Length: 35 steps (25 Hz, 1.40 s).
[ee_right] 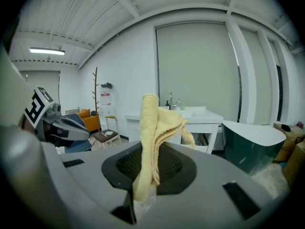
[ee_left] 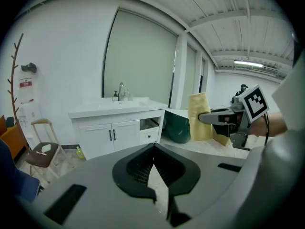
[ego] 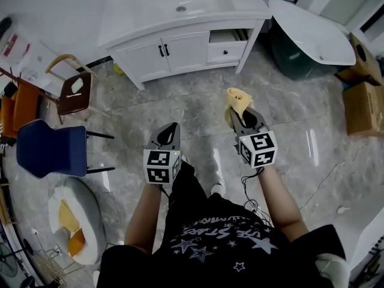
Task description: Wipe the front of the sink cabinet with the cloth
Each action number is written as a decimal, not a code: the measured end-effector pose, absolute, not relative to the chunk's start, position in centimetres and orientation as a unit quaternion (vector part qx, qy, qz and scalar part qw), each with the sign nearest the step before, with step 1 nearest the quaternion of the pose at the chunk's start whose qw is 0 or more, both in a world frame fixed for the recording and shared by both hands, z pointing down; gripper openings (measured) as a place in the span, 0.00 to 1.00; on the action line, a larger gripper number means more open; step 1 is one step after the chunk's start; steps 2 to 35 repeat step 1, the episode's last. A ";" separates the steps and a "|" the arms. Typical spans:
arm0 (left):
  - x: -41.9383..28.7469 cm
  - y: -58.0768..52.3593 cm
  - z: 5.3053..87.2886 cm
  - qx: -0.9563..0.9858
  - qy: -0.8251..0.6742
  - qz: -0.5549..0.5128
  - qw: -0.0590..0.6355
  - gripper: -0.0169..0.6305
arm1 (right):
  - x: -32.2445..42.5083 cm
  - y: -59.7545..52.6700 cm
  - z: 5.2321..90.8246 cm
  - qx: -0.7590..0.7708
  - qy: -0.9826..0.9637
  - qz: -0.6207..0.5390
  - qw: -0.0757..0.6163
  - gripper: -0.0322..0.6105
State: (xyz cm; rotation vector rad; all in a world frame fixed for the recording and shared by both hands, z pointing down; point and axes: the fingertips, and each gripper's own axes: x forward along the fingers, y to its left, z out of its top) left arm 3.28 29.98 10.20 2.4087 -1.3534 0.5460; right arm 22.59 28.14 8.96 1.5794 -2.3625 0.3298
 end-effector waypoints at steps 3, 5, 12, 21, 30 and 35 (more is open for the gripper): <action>3.4 30.6 9.6 0.843 -0.478 0.189 0.161 0.05 | 22.9 28.9 8.2 0.549 -0.817 0.115 0.135 0.15; 3.4 30.6 9.6 0.843 -0.478 0.189 0.161 0.05 | 22.9 28.9 8.2 0.549 -0.817 0.115 0.135 0.15; 3.4 30.6 9.6 0.843 -0.478 0.189 0.161 0.05 | 22.9 28.9 8.2 0.549 -0.817 0.115 0.135 0.15; 3.4 30.6 9.6 0.843 -0.478 0.189 0.161 0.05 | 22.9 28.9 8.2 0.549 -0.817 0.115 0.135 0.15; 3.4 30.6 9.6 0.843 -0.478 0.189 0.161 0.05 | 22.9 28.9 8.2 0.549 -0.817 0.115 0.135 0.15; 3.4 30.6 9.6 0.843 -0.478 0.189 0.161 0.05 | 22.9 28.9 8.2 0.549 -0.817 0.115 0.135 0.15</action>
